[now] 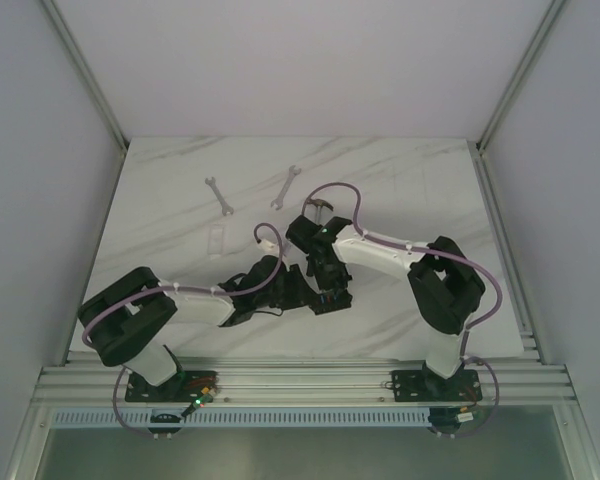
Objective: Snap on the fuse box
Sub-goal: Install the fuse at the fuse box base, then adjust the fuse at the center of the board.
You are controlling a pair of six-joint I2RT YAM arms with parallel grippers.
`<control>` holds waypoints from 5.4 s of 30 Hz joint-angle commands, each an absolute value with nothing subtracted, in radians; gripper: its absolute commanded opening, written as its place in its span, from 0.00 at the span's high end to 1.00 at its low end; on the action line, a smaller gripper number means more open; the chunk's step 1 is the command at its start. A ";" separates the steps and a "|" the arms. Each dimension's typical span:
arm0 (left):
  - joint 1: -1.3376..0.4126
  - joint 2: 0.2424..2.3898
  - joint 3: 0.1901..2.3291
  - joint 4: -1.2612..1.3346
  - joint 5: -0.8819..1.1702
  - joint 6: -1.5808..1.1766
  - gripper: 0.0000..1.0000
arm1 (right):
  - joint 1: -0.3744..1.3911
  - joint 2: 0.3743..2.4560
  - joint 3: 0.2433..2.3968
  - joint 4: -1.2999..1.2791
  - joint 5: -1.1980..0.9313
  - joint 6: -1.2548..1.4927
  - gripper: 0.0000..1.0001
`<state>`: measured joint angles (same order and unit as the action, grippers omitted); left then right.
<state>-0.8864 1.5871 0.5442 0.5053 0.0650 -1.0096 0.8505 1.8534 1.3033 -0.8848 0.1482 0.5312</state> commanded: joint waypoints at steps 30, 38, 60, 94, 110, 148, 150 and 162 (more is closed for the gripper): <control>-0.875 1.545 0.516 0.441 0.008 -0.977 0.51 | 0.848 1.788 1.232 -0.749 0.155 0.529 0.87; -0.873 1.548 0.515 0.434 0.006 -0.977 0.51 | 0.848 1.844 1.215 -0.770 0.136 0.515 1.00; -0.856 1.559 0.500 0.437 0.008 -0.985 0.51 | 0.867 2.176 1.014 -0.659 0.054 0.494 1.00; -0.835 1.206 0.477 0.110 -0.176 -0.935 0.28 | 0.910 1.630 1.151 -0.619 0.163 0.618 0.72; -0.656 1.210 0.562 -0.058 -0.139 -0.878 0.26 | 0.860 1.623 1.143 -0.565 0.200 0.479 0.51; -0.777 1.731 0.999 -0.392 -0.180 -0.781 0.59 | 0.680 1.569 1.017 -0.386 0.128 0.319 0.00; -0.786 1.744 1.014 -0.391 -0.183 -0.822 0.60 | 0.679 1.567 1.014 -0.386 0.132 0.319 0.00; -0.819 1.818 1.138 -0.273 -0.175 -0.856 0.63 | 0.675 1.566 1.003 -0.369 0.153 0.332 0.00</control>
<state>-0.8165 1.8313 1.1282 -0.3065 -0.1814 -0.8429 0.6819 1.5902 1.0172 -0.3908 0.1360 0.3283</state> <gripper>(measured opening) 0.362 0.998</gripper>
